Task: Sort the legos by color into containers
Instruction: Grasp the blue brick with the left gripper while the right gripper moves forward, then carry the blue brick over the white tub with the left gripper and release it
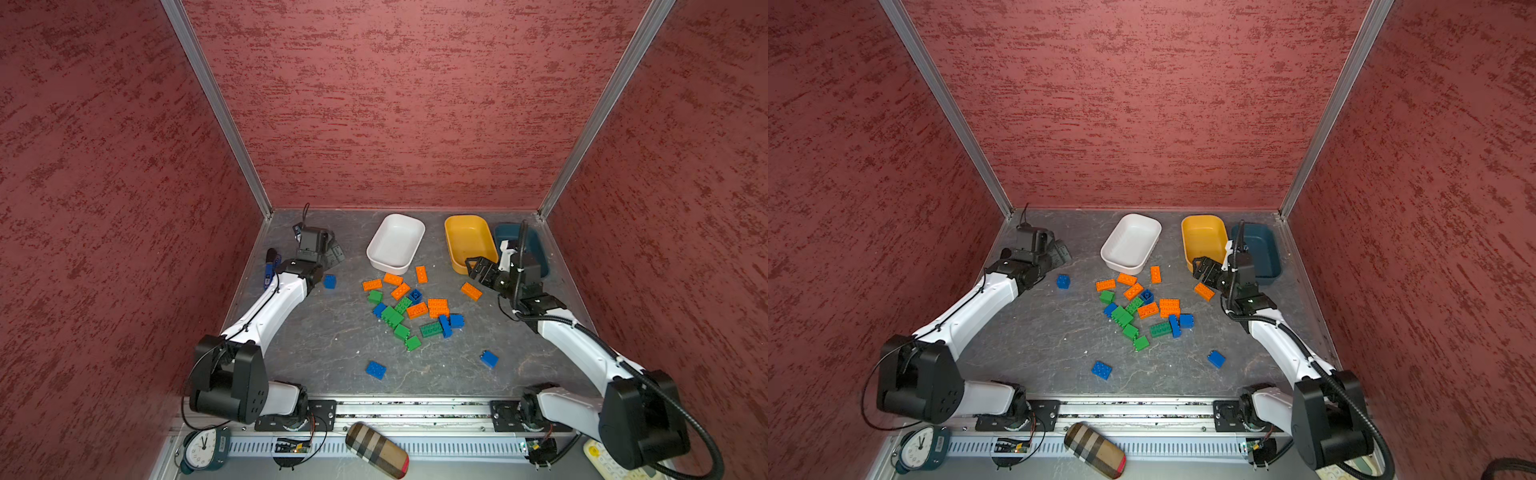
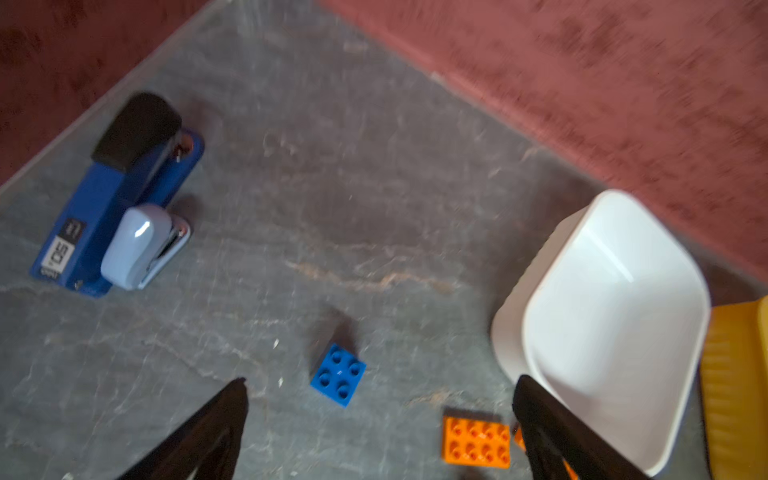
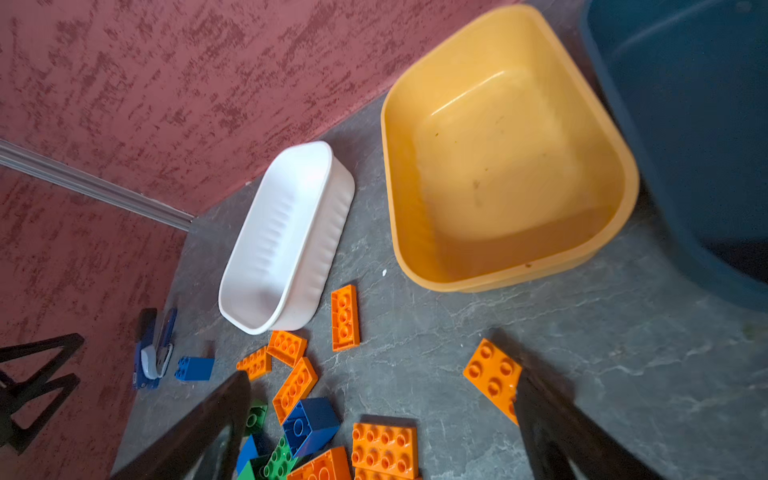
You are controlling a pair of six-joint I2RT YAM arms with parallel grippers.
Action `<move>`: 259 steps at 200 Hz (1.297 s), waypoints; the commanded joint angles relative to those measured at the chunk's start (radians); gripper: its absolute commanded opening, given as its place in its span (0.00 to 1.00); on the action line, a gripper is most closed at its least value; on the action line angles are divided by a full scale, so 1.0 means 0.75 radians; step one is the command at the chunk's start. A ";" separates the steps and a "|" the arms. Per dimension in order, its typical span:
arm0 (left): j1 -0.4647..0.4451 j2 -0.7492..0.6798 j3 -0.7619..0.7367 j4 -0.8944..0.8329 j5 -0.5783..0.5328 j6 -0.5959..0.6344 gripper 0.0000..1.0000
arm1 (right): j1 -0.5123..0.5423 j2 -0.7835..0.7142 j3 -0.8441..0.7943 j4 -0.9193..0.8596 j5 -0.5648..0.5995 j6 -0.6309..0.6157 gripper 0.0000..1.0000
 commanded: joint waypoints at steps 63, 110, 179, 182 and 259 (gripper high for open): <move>0.081 0.605 0.425 -0.504 0.338 0.475 0.96 | -0.001 0.116 0.161 0.003 0.182 -0.020 0.99; 0.037 0.724 0.523 -0.530 0.286 0.565 0.68 | -0.002 0.106 0.179 -0.034 0.235 -0.059 0.99; 0.035 0.755 0.471 -0.524 0.310 0.563 0.45 | -0.001 0.101 0.200 -0.045 0.264 -0.073 0.99; 0.032 0.759 0.473 -0.524 0.309 0.562 0.44 | -0.002 0.099 0.199 -0.047 0.266 -0.075 0.99; -0.010 0.595 0.436 -0.487 0.270 0.462 0.00 | -0.001 0.035 0.191 -0.031 0.310 -0.074 0.99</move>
